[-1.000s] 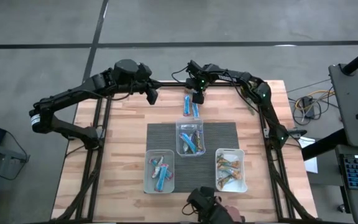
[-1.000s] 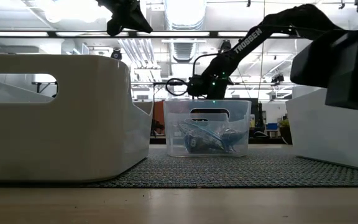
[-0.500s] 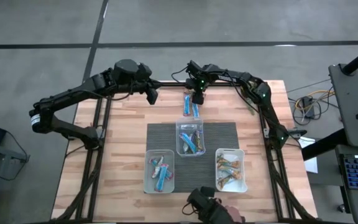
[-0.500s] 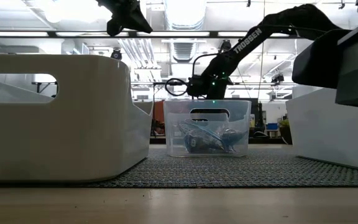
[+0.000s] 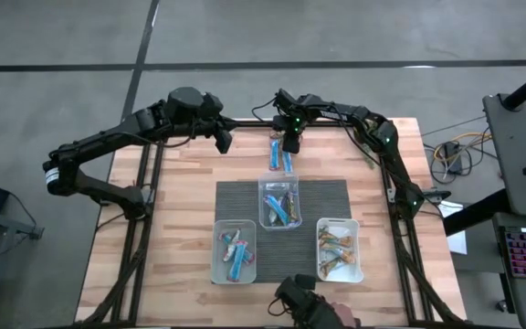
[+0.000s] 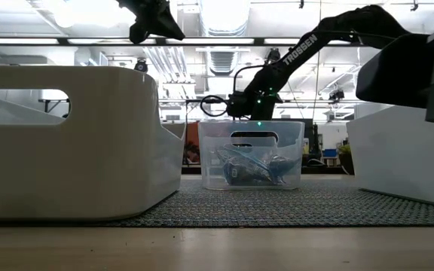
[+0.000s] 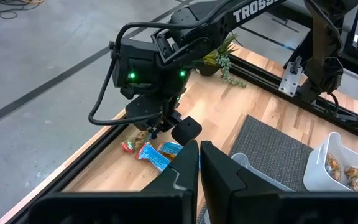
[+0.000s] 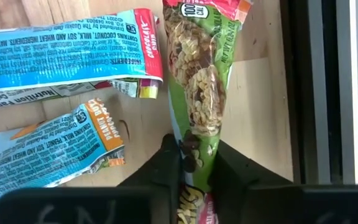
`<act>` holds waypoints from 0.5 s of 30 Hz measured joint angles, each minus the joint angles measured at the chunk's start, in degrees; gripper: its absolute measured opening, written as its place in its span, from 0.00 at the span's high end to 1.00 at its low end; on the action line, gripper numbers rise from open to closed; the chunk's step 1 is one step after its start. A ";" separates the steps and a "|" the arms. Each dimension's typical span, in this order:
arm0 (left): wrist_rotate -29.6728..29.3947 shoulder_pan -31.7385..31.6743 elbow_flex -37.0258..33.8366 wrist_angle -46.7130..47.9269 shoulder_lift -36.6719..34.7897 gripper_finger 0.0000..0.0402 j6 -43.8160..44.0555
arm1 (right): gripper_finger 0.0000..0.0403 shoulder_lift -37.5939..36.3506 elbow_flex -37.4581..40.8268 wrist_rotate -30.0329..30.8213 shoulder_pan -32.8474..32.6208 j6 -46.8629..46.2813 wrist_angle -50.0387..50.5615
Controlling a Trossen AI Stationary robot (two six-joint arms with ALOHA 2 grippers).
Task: Pick and place Granola Bars by type
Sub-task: Put the red granola bar into the gray bin
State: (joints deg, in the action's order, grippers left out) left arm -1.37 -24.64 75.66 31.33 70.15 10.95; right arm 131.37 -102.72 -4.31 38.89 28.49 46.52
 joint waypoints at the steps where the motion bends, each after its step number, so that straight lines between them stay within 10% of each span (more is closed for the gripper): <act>1: 0.01 0.02 -0.01 0.00 0.00 1.00 0.01 | 0.86 0.00 0.00 0.00 0.00 0.00 0.00; 15: 0.03 0.06 -0.01 0.00 0.00 1.00 0.01 | 0.89 -0.08 0.00 -0.02 0.00 0.00 0.28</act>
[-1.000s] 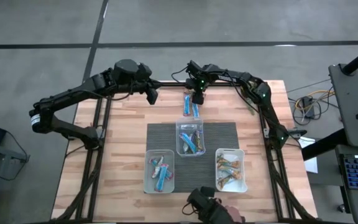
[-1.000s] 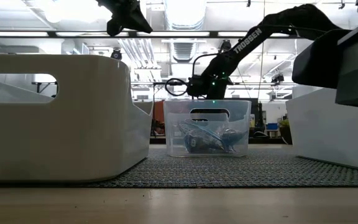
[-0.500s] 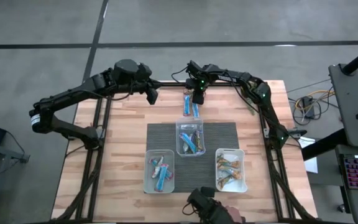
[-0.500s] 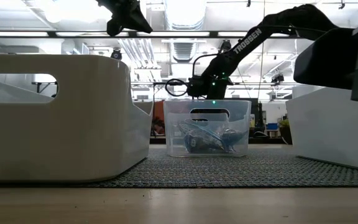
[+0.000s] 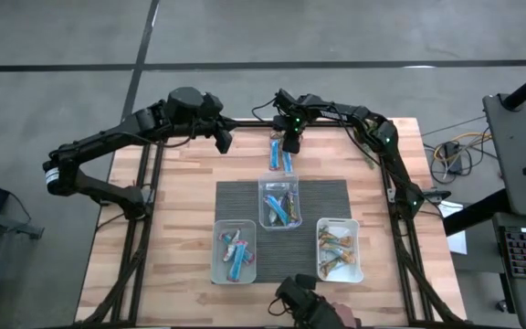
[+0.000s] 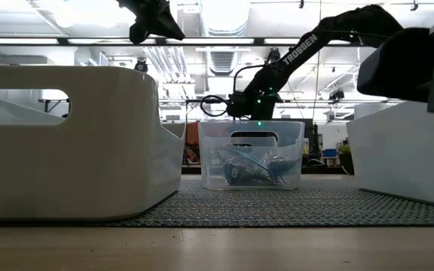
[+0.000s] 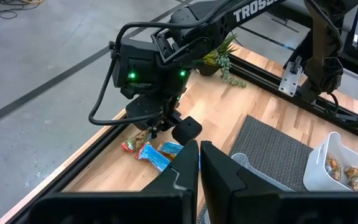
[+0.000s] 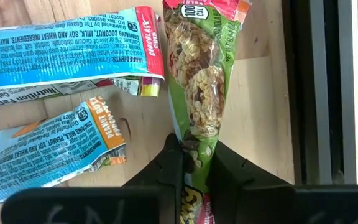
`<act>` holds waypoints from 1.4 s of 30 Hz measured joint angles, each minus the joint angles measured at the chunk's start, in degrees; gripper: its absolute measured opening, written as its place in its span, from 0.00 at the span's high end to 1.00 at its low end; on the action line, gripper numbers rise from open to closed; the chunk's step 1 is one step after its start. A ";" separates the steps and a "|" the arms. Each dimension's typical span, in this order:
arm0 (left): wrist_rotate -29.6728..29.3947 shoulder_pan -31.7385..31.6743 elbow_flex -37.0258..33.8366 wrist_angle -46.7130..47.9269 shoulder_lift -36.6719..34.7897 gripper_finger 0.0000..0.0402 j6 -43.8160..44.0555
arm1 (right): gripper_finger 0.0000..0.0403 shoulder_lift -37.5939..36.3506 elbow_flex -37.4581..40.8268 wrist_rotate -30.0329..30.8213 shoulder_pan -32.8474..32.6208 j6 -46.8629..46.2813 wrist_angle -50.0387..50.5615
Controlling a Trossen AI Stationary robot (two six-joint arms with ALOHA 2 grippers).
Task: Pick and place Granola Bars by type
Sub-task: Put the red granola bar into the gray bin
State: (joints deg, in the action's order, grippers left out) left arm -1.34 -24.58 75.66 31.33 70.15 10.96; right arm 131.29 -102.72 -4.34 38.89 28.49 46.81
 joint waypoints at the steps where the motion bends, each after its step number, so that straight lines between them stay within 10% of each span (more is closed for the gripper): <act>1: 0.00 -0.02 0.00 -0.02 0.00 1.00 -0.02 | 0.89 -0.08 0.00 0.01 0.00 0.00 0.03; 42: -0.07 -0.06 0.03 -0.33 0.02 1.00 0.00 | 0.89 -29.06 -5.89 -6.74 -3.53 -11.15 24.42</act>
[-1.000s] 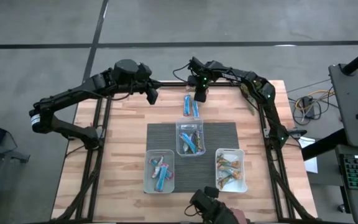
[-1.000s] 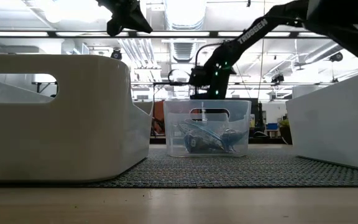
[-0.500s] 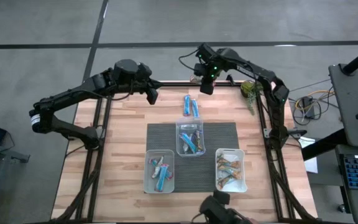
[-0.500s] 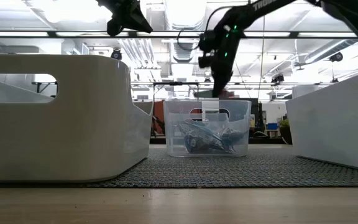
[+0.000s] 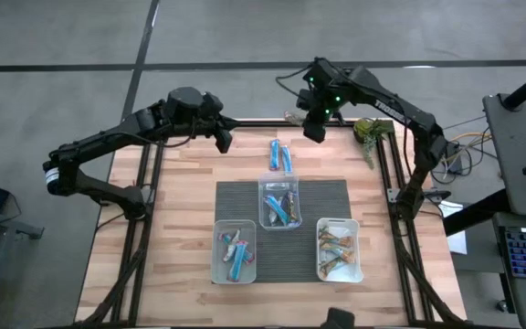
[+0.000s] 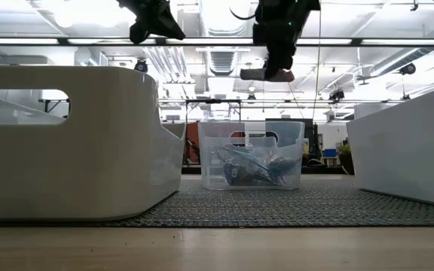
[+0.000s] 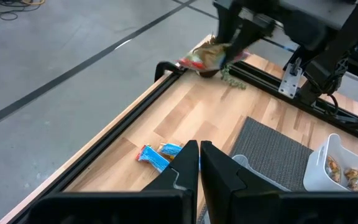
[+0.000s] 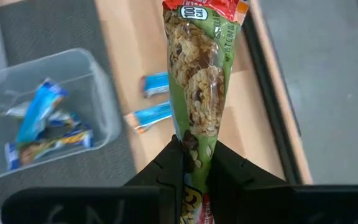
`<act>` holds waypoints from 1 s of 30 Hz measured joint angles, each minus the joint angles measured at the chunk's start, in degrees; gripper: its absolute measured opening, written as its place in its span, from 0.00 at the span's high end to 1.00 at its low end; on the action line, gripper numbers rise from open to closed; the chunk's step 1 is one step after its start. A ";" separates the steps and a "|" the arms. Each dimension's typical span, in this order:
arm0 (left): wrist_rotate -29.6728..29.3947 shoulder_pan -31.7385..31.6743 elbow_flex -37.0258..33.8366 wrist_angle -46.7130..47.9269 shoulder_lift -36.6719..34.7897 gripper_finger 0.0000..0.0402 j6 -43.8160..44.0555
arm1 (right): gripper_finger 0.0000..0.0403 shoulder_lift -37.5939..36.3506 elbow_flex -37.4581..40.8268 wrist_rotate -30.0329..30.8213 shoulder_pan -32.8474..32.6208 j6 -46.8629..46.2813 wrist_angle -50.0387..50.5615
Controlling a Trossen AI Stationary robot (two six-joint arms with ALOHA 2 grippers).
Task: Pick and place Granola Bars by type
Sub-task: Put the red granola bar into the gray bin
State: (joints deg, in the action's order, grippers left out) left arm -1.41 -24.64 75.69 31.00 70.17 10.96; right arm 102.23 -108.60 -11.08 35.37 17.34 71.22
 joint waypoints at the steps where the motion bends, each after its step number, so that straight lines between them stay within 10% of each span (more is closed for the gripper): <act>1: 0.02 0.00 0.01 0.00 0.00 1.00 0.02 | 0.89 -0.09 0.01 0.00 -0.81 0.04 0.62; 30: 7.91 0.26 -5.69 10.80 -22.51 1.00 -0.35 | 0.89 -0.15 0.09 -4.53 -23.12 -13.78 -9.14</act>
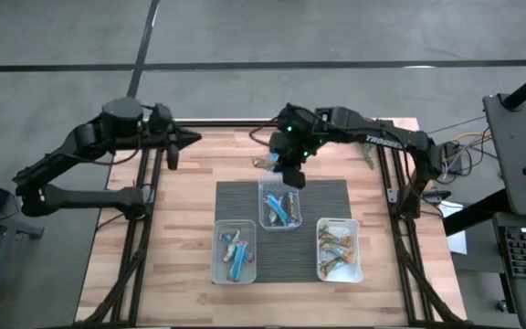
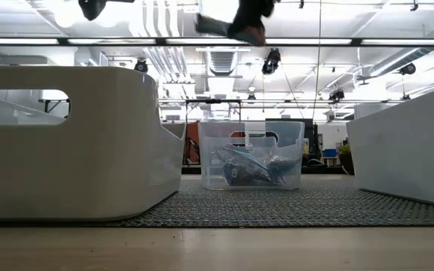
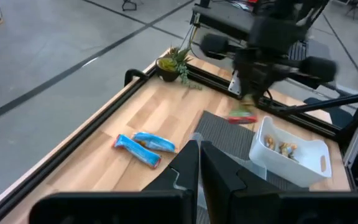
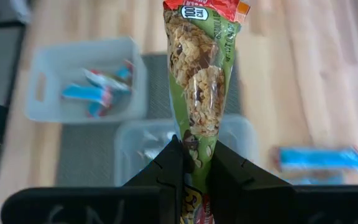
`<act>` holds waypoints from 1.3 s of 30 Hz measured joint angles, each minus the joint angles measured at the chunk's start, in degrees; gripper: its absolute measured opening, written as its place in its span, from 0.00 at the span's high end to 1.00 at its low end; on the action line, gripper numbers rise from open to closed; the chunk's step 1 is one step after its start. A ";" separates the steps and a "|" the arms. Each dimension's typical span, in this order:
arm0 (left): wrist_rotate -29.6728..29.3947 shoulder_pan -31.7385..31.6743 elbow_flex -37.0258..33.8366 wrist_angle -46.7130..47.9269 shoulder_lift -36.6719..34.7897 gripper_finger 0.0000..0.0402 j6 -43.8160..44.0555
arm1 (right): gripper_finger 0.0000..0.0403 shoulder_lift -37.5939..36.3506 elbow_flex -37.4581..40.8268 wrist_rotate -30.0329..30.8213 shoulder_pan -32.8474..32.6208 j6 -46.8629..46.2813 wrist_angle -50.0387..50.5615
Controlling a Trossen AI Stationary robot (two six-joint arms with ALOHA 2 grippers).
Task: Pick and place Granola Bars by type
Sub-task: Put the red granola bar into the gray bin
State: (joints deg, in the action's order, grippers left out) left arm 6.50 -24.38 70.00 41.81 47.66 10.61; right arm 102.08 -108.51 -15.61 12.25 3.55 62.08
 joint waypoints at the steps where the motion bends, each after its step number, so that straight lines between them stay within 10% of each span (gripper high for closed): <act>1: -0.02 0.00 -0.96 0.02 -1.06 1.00 0.00 | 0.89 0.00 0.00 -0.40 -0.89 -0.78 -1.32; 39: -0.13 0.00 -5.80 -1.27 -10.23 1.00 1.37 | 0.89 20.37 0.00 -4.39 -22.32 -30.18 -31.42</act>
State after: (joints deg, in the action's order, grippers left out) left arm 6.37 -24.38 64.20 40.53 37.43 11.98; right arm 122.45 -108.51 -20.00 -10.07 -26.63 30.66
